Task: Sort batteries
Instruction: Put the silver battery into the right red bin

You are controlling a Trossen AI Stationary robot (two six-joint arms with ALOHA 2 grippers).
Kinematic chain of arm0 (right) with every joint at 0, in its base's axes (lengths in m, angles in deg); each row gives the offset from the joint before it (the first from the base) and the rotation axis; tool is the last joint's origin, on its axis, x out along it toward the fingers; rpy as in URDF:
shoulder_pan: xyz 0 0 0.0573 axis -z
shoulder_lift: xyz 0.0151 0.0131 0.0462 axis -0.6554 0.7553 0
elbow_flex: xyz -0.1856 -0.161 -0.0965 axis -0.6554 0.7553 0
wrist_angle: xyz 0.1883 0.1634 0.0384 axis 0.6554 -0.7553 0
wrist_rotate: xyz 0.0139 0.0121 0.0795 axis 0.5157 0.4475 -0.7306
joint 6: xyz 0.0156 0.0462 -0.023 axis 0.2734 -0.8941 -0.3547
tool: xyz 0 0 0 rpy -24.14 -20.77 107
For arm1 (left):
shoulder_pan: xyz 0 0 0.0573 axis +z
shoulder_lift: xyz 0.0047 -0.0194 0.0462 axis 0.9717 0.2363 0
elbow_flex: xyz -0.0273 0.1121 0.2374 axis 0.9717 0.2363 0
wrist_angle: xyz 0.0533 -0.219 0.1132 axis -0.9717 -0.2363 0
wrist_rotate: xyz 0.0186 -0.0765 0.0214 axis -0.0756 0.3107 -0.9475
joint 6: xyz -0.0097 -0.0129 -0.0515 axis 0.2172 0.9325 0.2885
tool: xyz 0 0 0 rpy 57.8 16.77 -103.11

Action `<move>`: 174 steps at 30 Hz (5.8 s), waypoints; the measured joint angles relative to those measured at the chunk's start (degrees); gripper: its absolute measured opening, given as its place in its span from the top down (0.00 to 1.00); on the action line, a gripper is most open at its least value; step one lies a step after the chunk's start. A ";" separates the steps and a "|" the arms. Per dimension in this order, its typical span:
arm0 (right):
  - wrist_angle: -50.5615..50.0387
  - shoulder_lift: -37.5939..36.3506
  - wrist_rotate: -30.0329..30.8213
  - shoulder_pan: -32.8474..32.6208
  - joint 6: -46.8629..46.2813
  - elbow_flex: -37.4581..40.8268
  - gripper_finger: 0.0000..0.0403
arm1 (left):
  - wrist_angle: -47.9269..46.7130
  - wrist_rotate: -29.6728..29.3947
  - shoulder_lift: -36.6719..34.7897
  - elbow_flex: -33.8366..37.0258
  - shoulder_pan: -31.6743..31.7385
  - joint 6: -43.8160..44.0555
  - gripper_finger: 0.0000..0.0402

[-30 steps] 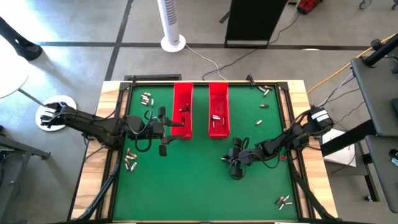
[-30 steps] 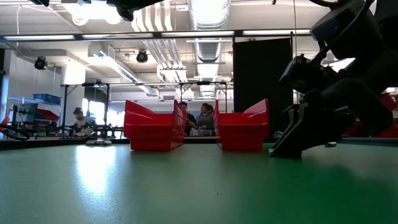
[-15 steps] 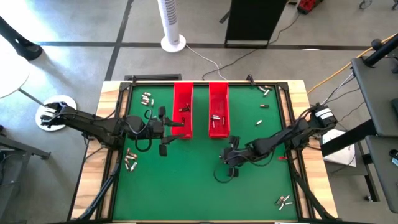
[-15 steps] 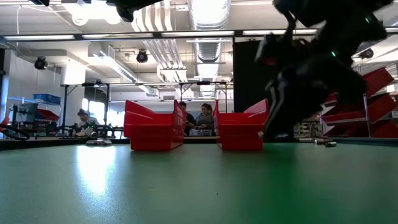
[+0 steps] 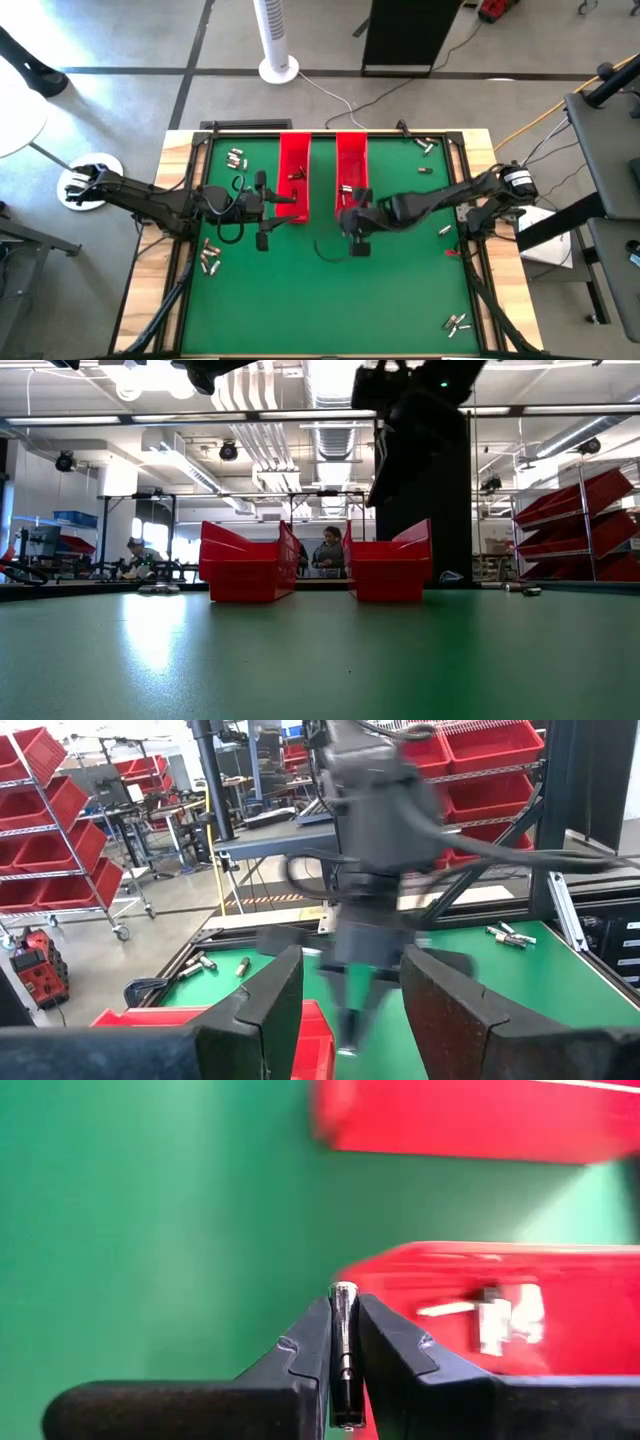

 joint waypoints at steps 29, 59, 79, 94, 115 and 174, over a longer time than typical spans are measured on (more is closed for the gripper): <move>-6.59 15.58 -10.32 25.62 18.79 -11.59 0.91 | -0.70 0.00 0.00 0.00 0.02 -0.26 0.63; -1.83 22.86 -10.14 28.38 21.79 -12.59 0.86 | -0.92 -0.01 0.00 0.00 0.02 -0.31 0.63; -2.36 17.84 -10.10 27.80 19.15 -12.48 0.72 | -0.99 -0.01 0.00 0.00 0.01 -0.31 0.63; -22.70 -1.95 -10.01 23.48 16.54 -11.84 0.77 | -3.27 -0.01 0.00 0.00 0.00 -0.96 0.63; -24.15 -18.63 -9.73 21.65 16.35 25.30 0.73 | -2.30 -0.03 0.00 0.00 0.00 -0.38 0.63; -9.79 -6.08 -16.44 4.82 3.34 23.51 0.93 | 3.30 -0.23 3.65 0.00 0.00 -2.67 0.63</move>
